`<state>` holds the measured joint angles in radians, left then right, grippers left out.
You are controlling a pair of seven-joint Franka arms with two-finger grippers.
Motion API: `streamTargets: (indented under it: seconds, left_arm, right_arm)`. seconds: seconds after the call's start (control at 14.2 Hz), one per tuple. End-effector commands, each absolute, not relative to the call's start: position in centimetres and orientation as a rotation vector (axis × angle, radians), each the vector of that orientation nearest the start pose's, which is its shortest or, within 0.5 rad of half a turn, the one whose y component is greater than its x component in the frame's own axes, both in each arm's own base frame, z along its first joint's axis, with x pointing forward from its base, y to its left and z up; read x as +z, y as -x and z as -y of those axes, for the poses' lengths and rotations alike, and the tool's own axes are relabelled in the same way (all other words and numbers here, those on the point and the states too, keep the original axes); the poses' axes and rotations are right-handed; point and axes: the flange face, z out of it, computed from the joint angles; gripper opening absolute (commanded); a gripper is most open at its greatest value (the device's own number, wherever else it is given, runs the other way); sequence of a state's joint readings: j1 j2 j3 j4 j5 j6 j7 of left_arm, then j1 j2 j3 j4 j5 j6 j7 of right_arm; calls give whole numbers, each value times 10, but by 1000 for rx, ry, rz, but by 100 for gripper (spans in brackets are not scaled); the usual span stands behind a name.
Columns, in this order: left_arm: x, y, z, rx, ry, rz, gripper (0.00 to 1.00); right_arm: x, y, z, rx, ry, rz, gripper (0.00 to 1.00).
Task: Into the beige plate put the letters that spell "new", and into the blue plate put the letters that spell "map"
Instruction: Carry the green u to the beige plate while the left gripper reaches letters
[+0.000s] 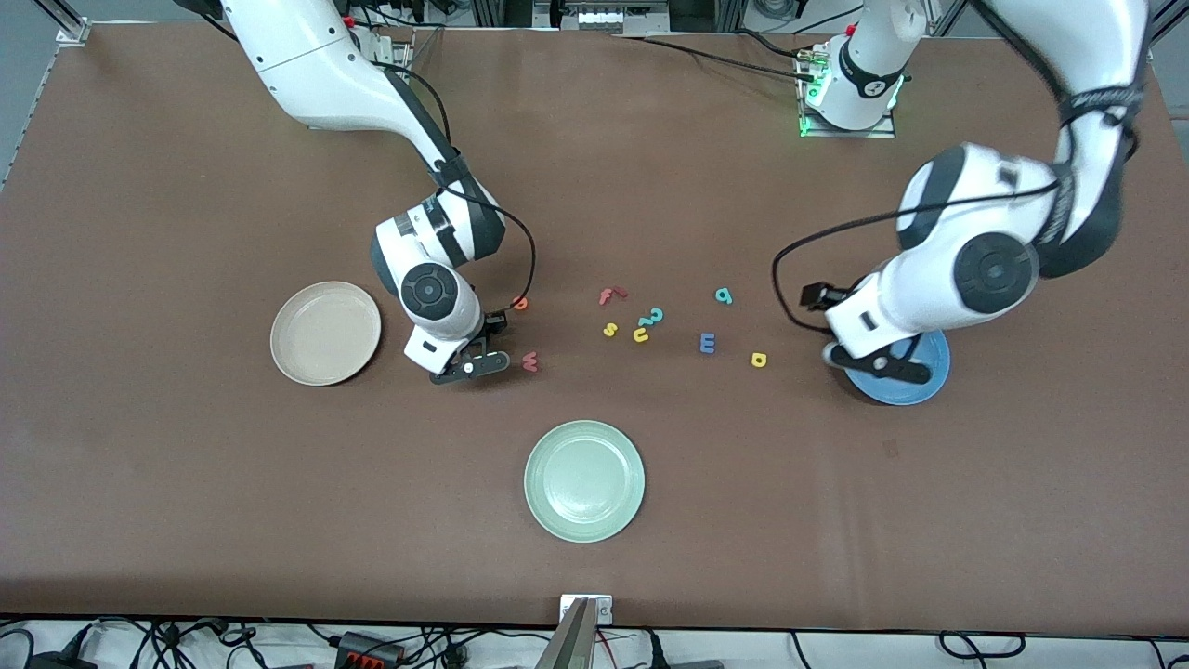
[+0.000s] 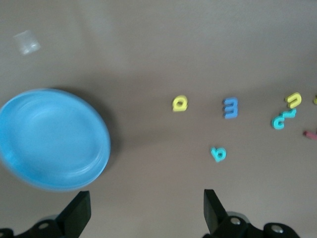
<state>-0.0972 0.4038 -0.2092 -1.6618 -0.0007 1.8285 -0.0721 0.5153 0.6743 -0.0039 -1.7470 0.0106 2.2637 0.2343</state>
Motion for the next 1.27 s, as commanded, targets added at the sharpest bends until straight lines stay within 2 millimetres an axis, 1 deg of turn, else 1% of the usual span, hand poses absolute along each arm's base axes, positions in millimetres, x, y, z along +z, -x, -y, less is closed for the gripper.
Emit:
streamTargets:
  seconds: [0.0, 0.07, 0.14, 0.21, 0.28, 0.35, 0.49, 0.56, 0.71, 0.78, 0.85, 0.92, 0.99, 1.06, 1.13, 1.2]
  left_arm:
    - [313, -599, 204, 264, 3131, -414, 100]
    - [287, -593, 202, 214, 3115, -450, 100]
    - [270, -586, 202, 154, 3123, -463, 100]
    - [257, -578, 209, 103, 3130, -487, 100]
    - [240, -573, 215, 110, 3128, -510, 100]
    - [225, -572, 215, 105, 3096, -558, 100]
    - [208, -573, 219, 65, 3074, -603, 95]
    - [202, -574, 220, 59, 3078, -606, 93]
    - [190, -574, 221, 44, 3072, -628, 80]
    - [185, -575, 222, 23, 3061, -653, 78]
    - [178, -574, 223, 20, 3054, -669, 72]
    - [177, -575, 224, 0, 3052, -681, 68]
    - [177, -576, 223, -8, 3052, -680, 63]
    - [178, -577, 225, -13, 3053, -684, 62]
    - [172, -575, 225, 0, 3054, -683, 59]
    - [165, -576, 226, -6, 3061, -683, 57]
  right_arm:
    - [172, -559, -316, 264, 3157, 408, 21]
    - [173, -560, -315, 262, 3157, 406, 18]
    - [176, -562, -315, 255, 3157, 402, 18]
    - [180, -564, -315, 243, 3156, 397, 18]
    - [187, -570, -310, 225, 3158, 382, 18]
    - [197, -577, -300, 200, 3160, 359, 18]
    - [218, -602, -253, 179, 3160, 268, 18]
    - [225, -613, -217, 213, 3172, 219, 18]
    - [235, -628, -148, 276, 3163, 162, 18]
    - [239, -630, -122, 304, 3158, 144, 18]
    - [239, -628, -102, 353, 3154, 105, 18]
    - [237, -624, -93, 409, 3150, 81, 18]
    - [235, -616, -89, 448, 3147, 71, 18]
    - [232, -607, -84, 470, 3145, 64, 18]
    - [222, -599, -78, 499, 3142, 49, 18]
    - [215, -594, -70, 499, 3140, 32, 18]
